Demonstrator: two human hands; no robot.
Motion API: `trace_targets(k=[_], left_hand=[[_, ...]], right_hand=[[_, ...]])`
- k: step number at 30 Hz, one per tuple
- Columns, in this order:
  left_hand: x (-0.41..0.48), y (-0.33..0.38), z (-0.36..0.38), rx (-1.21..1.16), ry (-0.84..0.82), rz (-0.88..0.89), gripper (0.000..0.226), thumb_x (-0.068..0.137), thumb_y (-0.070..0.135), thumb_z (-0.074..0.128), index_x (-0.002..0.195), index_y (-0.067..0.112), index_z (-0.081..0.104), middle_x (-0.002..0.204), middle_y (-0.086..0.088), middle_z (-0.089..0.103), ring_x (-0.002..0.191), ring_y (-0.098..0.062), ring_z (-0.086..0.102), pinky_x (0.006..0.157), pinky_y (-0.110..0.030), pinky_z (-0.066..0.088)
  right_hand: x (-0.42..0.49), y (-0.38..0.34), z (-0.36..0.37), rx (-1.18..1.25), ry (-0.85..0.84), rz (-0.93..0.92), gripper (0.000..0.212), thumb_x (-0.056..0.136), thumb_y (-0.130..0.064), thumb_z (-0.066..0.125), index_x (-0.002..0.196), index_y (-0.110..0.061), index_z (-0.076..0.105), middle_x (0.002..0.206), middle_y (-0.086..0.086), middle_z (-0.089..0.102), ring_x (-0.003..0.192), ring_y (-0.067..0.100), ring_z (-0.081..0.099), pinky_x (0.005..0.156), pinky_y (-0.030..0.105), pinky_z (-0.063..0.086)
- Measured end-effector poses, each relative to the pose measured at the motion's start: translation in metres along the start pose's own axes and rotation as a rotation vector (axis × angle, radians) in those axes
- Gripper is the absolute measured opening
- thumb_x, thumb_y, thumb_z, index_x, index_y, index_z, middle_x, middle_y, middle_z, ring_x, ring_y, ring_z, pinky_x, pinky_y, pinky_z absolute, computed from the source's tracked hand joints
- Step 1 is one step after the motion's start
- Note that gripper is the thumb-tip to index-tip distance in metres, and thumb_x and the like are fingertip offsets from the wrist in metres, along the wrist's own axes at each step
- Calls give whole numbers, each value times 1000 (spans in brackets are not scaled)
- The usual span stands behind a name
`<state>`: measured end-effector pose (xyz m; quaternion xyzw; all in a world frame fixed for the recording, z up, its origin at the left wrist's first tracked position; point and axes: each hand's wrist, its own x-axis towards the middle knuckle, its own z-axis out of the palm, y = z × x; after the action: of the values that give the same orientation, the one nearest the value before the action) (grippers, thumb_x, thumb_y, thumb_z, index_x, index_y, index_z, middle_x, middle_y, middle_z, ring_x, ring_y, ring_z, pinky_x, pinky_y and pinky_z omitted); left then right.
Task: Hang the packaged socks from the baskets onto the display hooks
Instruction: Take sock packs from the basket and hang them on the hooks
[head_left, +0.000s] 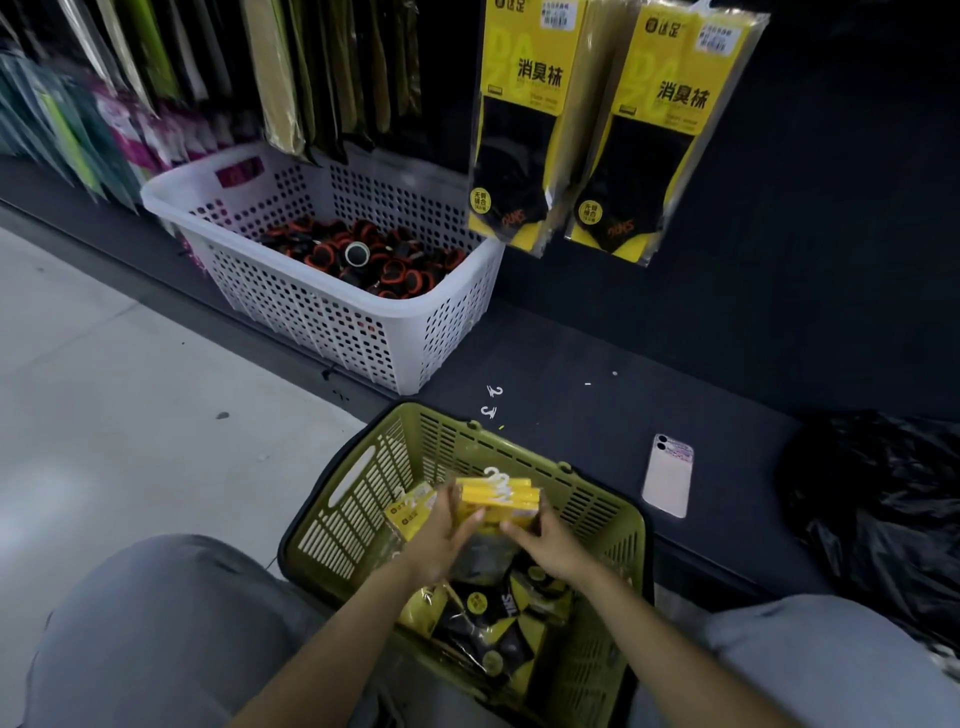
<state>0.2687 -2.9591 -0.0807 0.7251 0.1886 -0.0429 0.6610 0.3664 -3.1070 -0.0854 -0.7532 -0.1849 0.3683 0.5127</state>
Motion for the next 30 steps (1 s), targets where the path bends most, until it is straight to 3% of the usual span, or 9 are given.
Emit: trace_targets(k=[2, 4, 8, 11, 15, 18, 20, 25, 30], left_hand=[[0, -8, -3, -11, 6, -29, 71, 96, 27, 50, 149, 10, 7, 151, -9, 31, 140, -21, 29, 116, -40, 25], [2, 0, -10, -18, 27, 13, 65, 93, 28, 52, 146, 10, 20, 147, -11, 40, 136, -23, 37, 113, -47, 30], [8, 49, -29, -109, 84, 176, 43, 90, 30, 59, 130, 15, 49, 124, -5, 63, 117, -19, 59, 100, -41, 47], [9, 94, -41, -222, 73, 185, 51, 80, 51, 68, 119, 20, 59, 118, -4, 67, 111, -26, 63, 92, -42, 52], [9, 129, -38, -283, -102, 127, 51, 80, 53, 67, 123, 25, 60, 124, -1, 64, 114, -22, 62, 95, -40, 49], [7, 146, -33, -330, -18, 169, 52, 78, 52, 67, 119, 20, 62, 118, -4, 68, 109, -22, 65, 89, -36, 51], [6, 153, -30, -345, 10, 195, 48, 82, 48, 65, 121, 19, 61, 117, -4, 68, 107, -23, 65, 87, -36, 52], [18, 205, -35, -358, 59, 312, 41, 81, 37, 66, 119, 22, 62, 112, 1, 71, 100, -16, 68, 71, -21, 55], [31, 233, -39, -321, 259, 354, 36, 65, 41, 76, 98, 33, 65, 91, 15, 74, 79, -1, 70, 58, -14, 52]], right_hand=[[0, 3, 0, -49, 2, 9, 44, 93, -15, 60, 131, -18, 40, 122, -4, 54, 123, 15, 48, 83, 4, 41], [2, -6, -4, -69, 31, -21, 45, 92, -19, 62, 133, -19, 44, 125, -5, 55, 123, 13, 49, 94, 16, 41], [1, -52, -17, 61, 129, -223, 29, 89, -20, 65, 114, -32, 56, 112, -14, 64, 99, -11, 60, 78, 5, 45], [-1, -102, -26, 296, 213, -332, 17, 86, -27, 65, 103, -27, 63, 97, -8, 73, 90, 1, 69, 70, 14, 52], [-4, -153, -38, 518, 312, -391, 29, 80, -38, 64, 105, -23, 64, 102, 1, 73, 91, 15, 71, 72, 26, 58], [-8, -172, -47, 423, 565, -441, 39, 77, -30, 74, 109, -18, 55, 105, -1, 65, 92, 11, 66, 75, 22, 55], [-6, -178, -48, 359, 677, -419, 33, 77, -23, 77, 102, -11, 59, 100, 6, 64, 88, 15, 62, 76, 26, 53], [-7, -219, -66, 439, 603, -536, 6, 87, -15, 67, 93, -13, 65, 87, -2, 71, 83, 11, 67, 74, 23, 55], [-7, -245, -77, 504, 513, -593, 11, 89, -17, 63, 100, -15, 67, 94, 1, 75, 86, 13, 72, 70, 23, 57]])
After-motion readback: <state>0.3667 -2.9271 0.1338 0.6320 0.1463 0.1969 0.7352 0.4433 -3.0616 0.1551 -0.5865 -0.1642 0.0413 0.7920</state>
